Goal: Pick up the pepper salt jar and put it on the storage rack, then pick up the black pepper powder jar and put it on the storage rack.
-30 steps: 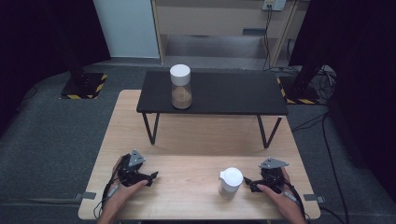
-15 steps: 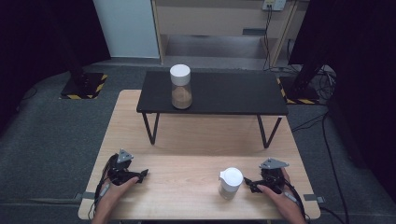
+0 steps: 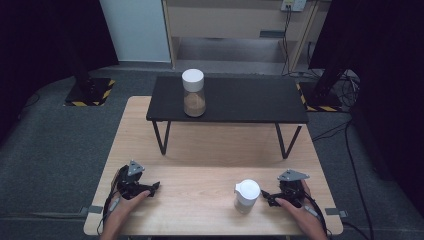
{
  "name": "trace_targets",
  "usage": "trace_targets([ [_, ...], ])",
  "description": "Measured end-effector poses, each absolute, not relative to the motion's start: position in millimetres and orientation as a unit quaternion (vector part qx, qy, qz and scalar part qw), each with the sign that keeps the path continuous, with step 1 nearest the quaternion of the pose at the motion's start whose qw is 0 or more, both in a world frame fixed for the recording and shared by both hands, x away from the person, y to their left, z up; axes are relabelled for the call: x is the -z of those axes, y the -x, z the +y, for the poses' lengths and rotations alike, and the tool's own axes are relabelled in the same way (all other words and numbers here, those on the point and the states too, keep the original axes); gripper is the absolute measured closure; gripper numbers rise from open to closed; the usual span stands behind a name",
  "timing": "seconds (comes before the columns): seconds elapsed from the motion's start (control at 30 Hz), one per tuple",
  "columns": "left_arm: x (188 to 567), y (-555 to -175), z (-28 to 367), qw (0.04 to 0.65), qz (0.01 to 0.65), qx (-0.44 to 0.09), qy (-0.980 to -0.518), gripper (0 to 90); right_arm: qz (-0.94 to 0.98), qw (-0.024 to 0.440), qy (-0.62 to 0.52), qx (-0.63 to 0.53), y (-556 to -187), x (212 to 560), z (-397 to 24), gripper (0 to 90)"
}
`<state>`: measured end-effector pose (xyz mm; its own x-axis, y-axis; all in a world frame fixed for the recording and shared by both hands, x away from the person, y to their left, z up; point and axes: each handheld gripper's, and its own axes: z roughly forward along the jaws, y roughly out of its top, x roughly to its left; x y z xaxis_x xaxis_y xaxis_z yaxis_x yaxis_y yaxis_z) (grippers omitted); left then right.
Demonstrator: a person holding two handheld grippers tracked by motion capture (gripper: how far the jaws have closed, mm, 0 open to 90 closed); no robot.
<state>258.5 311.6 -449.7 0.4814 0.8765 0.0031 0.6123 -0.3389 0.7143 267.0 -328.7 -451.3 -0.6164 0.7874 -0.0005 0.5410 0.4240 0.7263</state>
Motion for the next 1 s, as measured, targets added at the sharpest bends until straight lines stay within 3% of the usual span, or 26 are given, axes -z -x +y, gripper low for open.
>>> trace_targets([
  [1.0, 450, -261, 310, 0.332, 0.471, -0.199, -0.792, 0.0, 0.827, 0.147, -0.374, -0.393, -261, 438, -350, 5.5],
])
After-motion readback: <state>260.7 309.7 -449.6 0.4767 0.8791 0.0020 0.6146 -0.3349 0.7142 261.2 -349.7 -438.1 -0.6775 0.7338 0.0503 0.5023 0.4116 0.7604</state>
